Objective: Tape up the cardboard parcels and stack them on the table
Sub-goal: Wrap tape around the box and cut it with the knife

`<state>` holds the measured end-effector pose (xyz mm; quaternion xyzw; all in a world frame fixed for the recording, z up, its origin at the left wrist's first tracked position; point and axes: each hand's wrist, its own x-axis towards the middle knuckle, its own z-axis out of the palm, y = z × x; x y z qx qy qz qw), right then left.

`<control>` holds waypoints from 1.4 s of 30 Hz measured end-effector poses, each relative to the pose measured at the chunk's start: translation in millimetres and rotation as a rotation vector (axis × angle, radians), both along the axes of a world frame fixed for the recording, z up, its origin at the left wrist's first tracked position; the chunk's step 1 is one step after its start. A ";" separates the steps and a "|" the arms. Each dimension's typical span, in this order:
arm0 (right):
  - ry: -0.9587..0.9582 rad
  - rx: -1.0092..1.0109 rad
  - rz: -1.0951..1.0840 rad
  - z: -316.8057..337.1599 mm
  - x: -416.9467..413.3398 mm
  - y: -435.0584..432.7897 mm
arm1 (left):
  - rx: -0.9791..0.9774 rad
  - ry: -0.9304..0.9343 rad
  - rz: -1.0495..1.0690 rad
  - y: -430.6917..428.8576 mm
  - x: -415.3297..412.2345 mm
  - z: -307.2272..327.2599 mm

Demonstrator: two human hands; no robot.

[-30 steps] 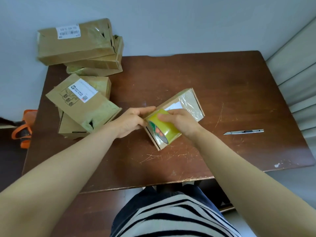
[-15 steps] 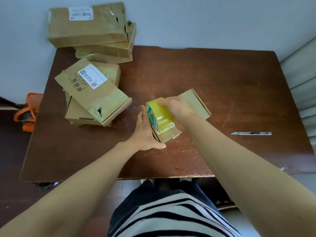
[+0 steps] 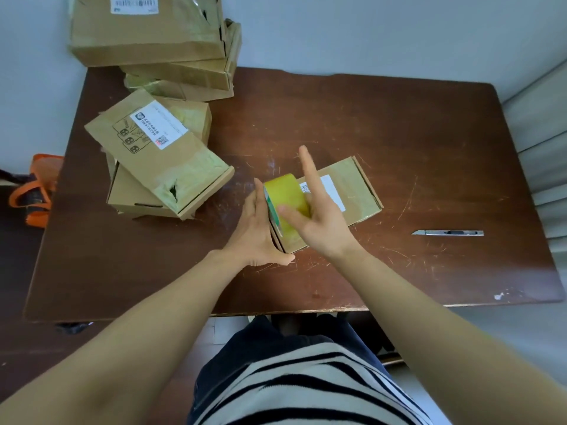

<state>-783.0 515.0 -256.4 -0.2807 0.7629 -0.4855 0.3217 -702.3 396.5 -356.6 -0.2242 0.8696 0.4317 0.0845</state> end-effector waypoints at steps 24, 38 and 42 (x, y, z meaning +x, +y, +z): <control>0.107 0.796 0.038 -29.9 9.7 34.3 | -0.478 -0.030 -0.116 2.9 -36.8 35.3; -0.114 0.627 -0.012 -23.1 3.9 30.2 | -0.692 0.003 -0.363 23.3 -16.7 13.6; -0.296 0.522 -0.106 -23.9 12.5 40.3 | -0.674 0.048 -0.430 15.0 -18.1 14.0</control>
